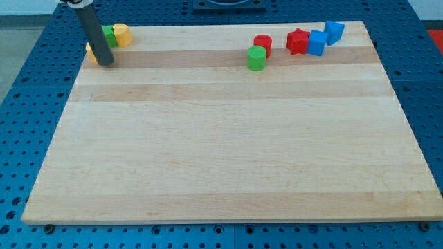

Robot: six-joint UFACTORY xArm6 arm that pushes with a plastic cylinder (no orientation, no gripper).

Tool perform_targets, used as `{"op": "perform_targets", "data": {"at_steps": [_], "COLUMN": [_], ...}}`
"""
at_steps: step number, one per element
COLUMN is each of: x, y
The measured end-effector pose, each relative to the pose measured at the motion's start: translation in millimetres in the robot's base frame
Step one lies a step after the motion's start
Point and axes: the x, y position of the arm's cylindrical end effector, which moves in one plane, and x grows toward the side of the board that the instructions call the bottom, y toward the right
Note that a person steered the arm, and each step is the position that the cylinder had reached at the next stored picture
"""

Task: Place the yellow hexagon below the green star

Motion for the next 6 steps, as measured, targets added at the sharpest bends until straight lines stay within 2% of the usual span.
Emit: {"op": "perform_targets", "data": {"at_steps": [1,2,3,4,5,6], "x": [31.1,53.0,50.4,20.4,-29.0,-29.2], "y": [8.3,-27.7,-56.2,-58.2,-57.8,-58.3]}}
